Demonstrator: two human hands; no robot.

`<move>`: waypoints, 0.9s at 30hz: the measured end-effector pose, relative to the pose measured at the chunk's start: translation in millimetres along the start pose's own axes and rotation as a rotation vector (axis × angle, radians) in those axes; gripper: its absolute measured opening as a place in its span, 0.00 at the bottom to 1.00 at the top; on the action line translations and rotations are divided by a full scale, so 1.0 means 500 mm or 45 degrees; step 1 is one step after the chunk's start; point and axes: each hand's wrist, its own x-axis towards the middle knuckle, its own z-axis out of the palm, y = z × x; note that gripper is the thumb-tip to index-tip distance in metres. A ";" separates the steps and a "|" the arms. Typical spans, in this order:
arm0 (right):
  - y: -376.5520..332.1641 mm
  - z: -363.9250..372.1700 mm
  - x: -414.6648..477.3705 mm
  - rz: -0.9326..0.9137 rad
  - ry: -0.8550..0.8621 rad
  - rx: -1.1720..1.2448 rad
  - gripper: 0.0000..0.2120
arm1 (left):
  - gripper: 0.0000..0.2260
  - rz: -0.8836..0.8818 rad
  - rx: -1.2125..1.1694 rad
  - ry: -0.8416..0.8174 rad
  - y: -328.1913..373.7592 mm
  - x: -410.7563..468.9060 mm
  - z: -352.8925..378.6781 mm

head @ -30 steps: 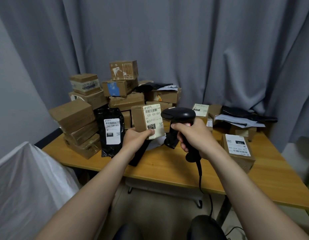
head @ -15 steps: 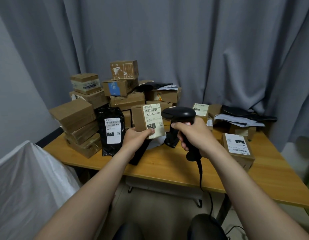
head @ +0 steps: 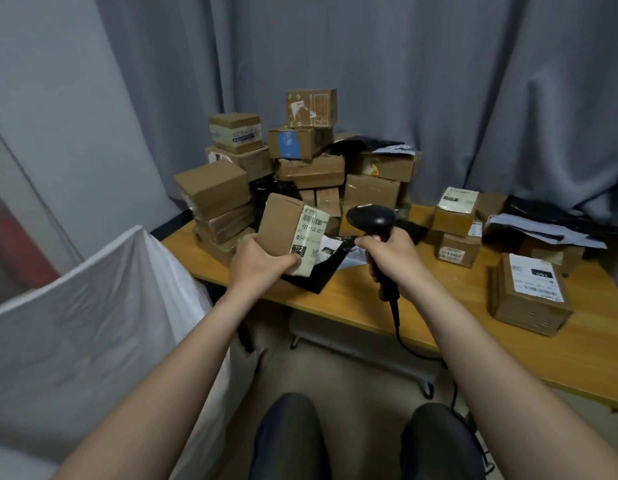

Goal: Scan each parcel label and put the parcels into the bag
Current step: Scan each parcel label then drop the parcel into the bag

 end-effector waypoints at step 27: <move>0.033 0.297 -0.038 0.039 -0.237 -0.160 0.10 | 0.47 -0.773 0.850 0.188 -0.448 -0.200 -0.269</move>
